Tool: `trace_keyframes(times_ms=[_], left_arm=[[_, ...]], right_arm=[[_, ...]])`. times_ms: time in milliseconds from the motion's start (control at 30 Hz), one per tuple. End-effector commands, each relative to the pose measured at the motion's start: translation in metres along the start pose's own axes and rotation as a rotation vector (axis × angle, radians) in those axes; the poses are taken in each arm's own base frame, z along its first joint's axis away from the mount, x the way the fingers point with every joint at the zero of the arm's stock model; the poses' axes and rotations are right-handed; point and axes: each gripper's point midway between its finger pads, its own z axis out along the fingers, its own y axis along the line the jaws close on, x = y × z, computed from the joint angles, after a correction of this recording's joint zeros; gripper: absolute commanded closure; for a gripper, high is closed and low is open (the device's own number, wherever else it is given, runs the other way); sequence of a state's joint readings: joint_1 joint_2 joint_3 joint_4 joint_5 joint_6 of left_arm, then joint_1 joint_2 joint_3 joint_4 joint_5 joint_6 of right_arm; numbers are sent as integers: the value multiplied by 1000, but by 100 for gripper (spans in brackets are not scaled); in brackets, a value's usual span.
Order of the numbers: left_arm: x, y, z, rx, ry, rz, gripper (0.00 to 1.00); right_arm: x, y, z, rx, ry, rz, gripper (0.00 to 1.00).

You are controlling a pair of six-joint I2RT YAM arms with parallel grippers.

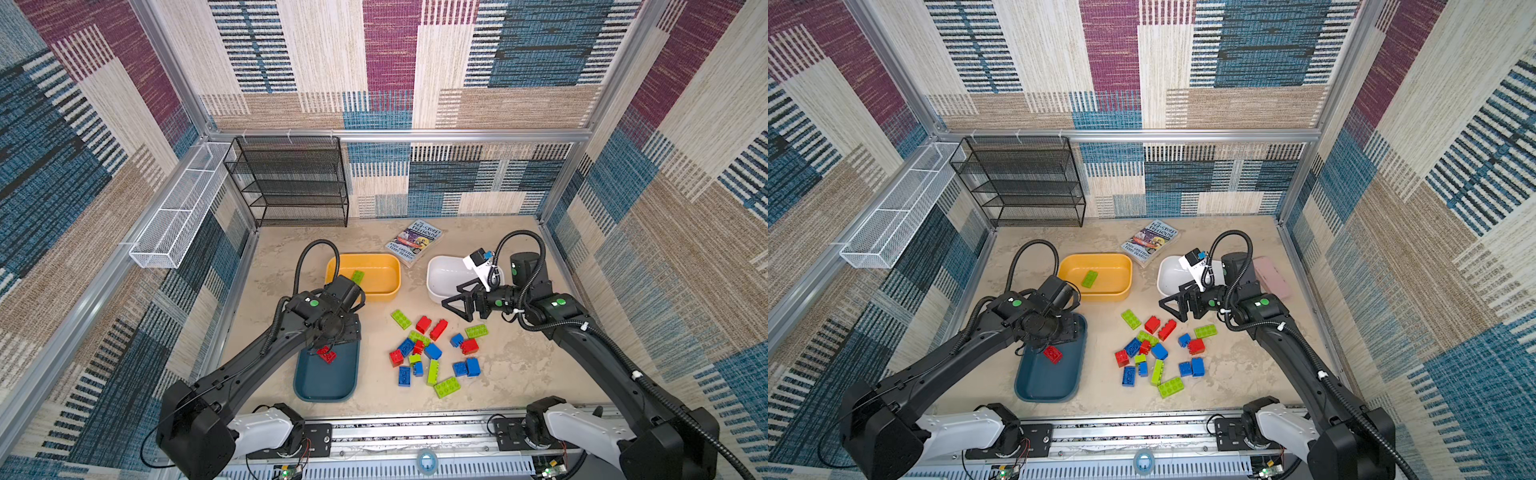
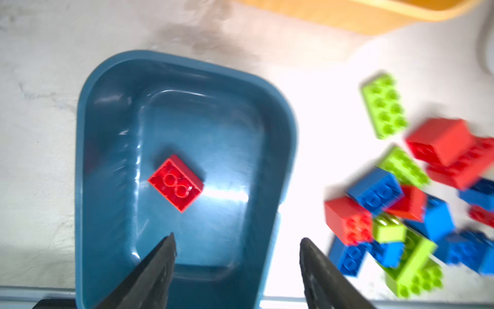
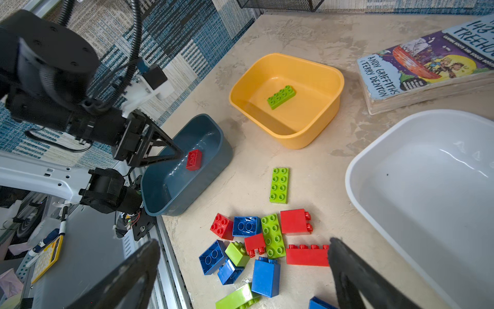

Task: Sort the legos into containers by color
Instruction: Pick up the lego from the middle-left of the table.

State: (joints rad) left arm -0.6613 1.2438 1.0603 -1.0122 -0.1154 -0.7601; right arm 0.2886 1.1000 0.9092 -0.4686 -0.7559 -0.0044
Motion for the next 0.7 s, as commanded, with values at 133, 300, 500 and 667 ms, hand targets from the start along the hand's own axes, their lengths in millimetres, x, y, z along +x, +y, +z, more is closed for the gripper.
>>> trace_keyframes(times_ms=[133,300,500,667], left_arm=[[36,-62,-13,56,65,-2,24],[49,-105,10,95,71,-5,24],[55,-128,52,87,93,-12,31],[53,-133,77,33,91,-2,35]], right_arm=[[-9,-3,-1,24,-20,-24,1],[-6,-4,0,24,-16,-20,1],[-3,-5,0,30,-14,-22,1],[-1,-5,1,27,-22,-25,1]])
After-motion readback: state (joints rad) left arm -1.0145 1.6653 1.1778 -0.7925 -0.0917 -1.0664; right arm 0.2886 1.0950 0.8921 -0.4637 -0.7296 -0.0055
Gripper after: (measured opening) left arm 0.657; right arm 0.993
